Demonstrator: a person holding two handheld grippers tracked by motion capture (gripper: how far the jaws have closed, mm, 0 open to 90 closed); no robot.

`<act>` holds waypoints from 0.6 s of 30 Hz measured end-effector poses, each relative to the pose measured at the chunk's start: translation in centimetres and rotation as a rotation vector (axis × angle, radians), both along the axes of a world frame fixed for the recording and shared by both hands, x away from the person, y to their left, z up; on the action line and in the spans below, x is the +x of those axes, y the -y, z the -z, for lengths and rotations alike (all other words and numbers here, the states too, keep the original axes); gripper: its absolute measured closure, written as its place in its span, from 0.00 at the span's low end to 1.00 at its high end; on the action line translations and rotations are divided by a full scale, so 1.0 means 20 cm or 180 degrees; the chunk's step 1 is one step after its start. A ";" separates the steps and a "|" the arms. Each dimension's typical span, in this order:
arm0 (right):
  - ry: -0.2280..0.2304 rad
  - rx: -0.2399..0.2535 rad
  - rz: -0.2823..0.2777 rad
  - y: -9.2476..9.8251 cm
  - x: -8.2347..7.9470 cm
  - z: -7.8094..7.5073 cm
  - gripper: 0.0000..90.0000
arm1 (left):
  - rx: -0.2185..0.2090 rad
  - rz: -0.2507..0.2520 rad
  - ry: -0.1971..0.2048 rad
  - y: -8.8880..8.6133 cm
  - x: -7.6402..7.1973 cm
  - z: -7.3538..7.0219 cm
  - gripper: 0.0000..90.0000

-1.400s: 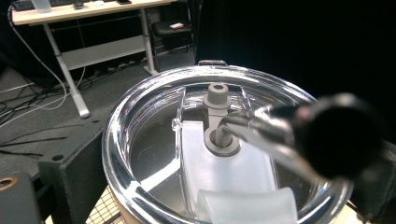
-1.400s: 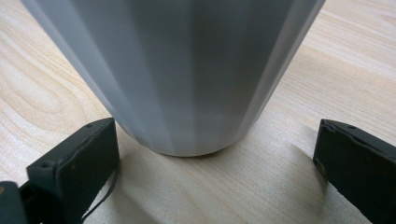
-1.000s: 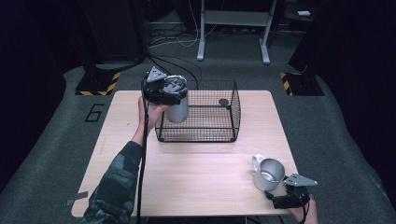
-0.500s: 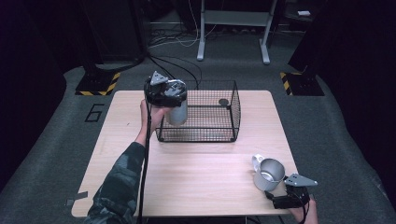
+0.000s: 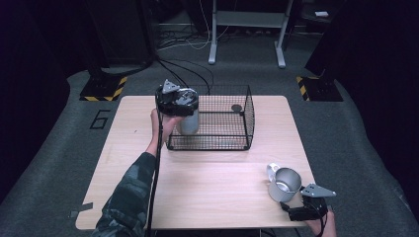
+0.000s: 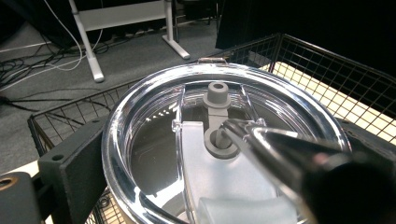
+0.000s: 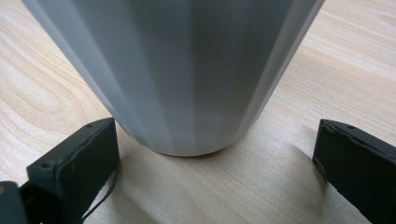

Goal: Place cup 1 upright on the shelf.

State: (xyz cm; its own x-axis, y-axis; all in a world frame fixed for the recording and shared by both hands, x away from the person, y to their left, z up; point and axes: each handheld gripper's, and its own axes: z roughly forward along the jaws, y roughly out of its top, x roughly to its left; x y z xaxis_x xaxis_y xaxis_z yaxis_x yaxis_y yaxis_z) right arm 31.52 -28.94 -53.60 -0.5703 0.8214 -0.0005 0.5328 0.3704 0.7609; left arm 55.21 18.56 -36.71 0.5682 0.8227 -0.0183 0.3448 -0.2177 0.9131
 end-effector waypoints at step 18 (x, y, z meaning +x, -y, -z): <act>0.0000 0.0000 -0.0002 0.00 0.00 0.00 0.00 | 0.0008 -0.0041 -0.0075 0.03 0.03 0.07 0.04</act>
